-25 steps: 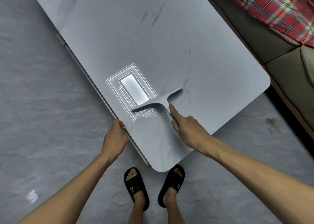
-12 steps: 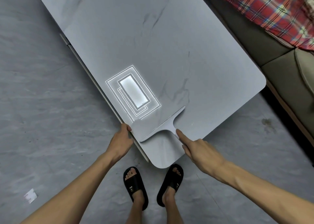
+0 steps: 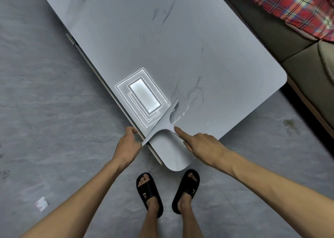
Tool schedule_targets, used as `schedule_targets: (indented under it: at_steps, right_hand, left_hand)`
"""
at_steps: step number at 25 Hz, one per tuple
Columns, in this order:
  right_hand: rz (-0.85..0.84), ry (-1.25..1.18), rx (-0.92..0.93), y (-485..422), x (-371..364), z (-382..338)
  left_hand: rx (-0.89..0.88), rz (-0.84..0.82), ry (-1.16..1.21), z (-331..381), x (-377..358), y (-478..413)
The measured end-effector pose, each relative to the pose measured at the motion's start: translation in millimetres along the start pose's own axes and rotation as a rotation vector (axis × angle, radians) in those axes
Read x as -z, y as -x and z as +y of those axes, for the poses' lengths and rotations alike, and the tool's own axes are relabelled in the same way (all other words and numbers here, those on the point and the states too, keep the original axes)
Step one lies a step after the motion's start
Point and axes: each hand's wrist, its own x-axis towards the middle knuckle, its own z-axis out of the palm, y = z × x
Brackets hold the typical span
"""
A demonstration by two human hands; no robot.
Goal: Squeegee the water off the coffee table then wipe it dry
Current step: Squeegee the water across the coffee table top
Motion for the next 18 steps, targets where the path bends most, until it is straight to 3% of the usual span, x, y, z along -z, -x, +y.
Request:
schedule_targets:
  at_steps: [14,18]
  right_hand:
    - [0.085,-0.269,-0.235,97,29,31]
    - [0.217,-0.617,-0.284,102,49,12]
  left_hand:
    - [-0.074,-0.205,0.046,69,27,42]
    - [-0.055,-0.220,0.169,94,39,63]
